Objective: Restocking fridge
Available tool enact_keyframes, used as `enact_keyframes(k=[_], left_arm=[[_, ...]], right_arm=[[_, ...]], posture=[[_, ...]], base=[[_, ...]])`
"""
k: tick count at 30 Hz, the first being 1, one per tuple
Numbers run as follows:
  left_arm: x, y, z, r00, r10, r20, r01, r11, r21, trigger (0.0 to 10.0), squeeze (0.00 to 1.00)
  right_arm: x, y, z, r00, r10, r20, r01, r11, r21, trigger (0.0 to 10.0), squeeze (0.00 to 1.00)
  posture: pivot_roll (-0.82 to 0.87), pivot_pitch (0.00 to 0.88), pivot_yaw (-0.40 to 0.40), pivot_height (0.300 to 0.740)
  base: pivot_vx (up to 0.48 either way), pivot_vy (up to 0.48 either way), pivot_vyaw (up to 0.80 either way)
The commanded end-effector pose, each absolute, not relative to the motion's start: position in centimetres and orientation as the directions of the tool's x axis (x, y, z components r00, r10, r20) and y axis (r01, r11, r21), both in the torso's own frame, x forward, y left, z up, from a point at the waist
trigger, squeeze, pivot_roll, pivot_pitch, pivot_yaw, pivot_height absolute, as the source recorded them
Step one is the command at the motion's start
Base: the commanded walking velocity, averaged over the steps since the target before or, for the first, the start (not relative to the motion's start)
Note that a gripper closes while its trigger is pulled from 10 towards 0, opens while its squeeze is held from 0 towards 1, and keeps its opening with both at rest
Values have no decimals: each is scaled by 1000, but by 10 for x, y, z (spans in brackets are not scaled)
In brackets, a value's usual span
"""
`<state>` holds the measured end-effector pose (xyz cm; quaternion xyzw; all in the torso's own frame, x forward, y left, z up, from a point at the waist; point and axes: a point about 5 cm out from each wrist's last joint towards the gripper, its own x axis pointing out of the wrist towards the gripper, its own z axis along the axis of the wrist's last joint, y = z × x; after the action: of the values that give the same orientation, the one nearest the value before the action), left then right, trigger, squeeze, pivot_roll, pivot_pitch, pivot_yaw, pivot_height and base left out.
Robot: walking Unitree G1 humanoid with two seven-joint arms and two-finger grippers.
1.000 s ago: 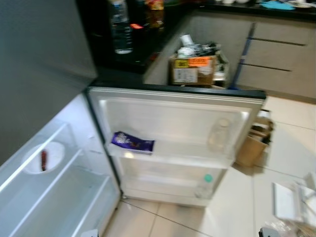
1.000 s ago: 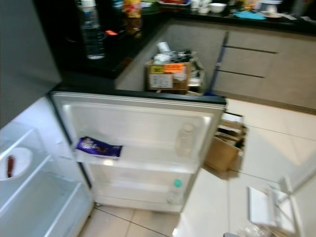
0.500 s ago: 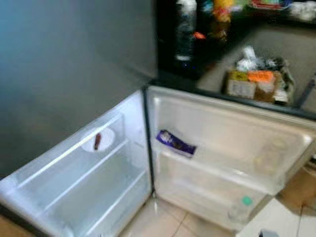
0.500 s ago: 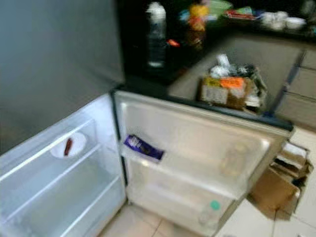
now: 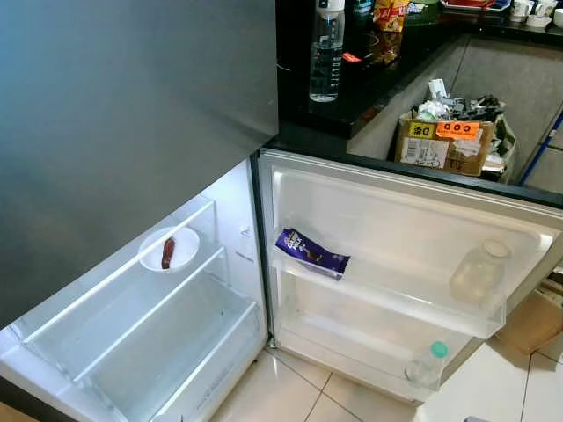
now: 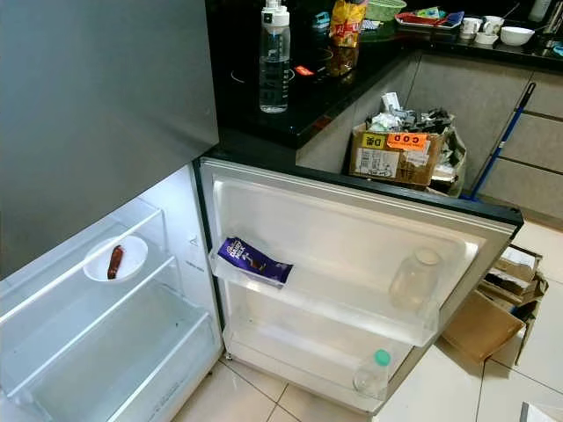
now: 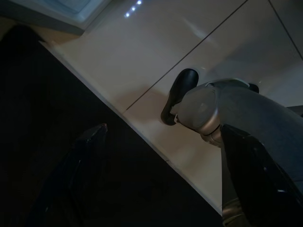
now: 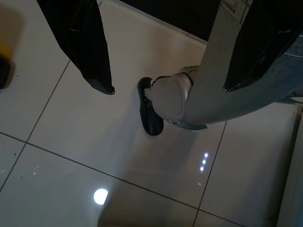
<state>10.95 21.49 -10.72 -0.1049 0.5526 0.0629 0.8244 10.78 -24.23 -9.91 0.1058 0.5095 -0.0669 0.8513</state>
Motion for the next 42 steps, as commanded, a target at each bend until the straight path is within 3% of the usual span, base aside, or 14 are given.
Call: enact_keyframes(k=[1,42], left_arm=[[104,212,-109,363,-25,-931,-213,971,-109,10000,0],[106,210,-109,373,-42,-927,-212,969,-129,10000,0]], right_arm=[[106,-243,-100,461,-11,-888,225,969,104,10000,0],[110,-244,-98,483,-2,-875,212,971,115,10000,0]], posture=[[-35,21,-10,740],[-33,17,-11,740]], base=[[0,-337,0],[0,-390,0]])
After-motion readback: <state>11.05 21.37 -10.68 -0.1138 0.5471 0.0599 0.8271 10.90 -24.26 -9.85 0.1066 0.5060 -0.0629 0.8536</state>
